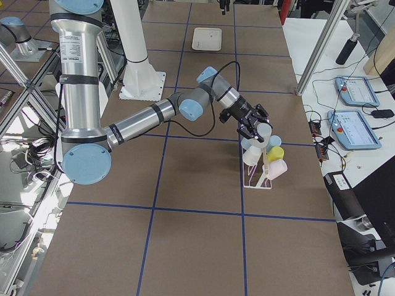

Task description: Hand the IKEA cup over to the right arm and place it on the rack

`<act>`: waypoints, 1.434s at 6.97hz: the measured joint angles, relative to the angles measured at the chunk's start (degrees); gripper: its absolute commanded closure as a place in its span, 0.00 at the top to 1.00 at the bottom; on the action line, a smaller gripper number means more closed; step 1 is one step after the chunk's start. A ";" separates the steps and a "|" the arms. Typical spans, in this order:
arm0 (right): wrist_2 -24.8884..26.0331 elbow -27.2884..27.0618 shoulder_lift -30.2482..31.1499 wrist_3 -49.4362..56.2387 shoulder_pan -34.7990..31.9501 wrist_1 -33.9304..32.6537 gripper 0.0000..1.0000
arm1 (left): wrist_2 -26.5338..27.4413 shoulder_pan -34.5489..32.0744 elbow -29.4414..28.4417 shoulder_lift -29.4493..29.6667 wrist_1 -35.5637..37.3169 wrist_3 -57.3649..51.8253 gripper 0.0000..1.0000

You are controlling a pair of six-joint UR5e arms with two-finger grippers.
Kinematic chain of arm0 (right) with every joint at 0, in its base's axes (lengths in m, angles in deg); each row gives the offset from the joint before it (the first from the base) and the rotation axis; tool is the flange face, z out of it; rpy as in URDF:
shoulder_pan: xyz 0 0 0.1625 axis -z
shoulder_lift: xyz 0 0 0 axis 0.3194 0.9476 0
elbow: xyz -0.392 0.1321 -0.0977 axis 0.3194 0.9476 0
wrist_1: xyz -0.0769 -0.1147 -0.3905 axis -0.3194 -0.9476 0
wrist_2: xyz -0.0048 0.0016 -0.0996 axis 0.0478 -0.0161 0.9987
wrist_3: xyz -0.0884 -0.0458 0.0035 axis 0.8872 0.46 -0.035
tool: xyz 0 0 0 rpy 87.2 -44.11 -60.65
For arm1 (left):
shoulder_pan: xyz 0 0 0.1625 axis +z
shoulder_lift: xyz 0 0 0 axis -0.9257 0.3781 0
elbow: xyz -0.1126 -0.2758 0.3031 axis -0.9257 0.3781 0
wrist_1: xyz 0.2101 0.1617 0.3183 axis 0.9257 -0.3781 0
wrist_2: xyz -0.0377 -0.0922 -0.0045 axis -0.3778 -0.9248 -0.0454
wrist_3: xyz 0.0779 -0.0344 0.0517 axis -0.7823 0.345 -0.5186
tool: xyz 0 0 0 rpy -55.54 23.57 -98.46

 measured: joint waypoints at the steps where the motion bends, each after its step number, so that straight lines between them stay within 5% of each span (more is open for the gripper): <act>1: 1.20 3.78 0.69 0.11 0.94 6.10 0.00 | -0.17 -0.01 0.09 0.03 0.00 0.04 1.00; 3: 3.15 6.97 1.73 -0.28 2.85 10.73 0.00 | -0.36 -0.01 0.20 0.04 0.00 0.08 1.00; 10: 6.00 10.75 2.19 0.07 5.44 11.49 0.00 | -0.47 0.07 0.14 0.04 0.00 0.17 1.00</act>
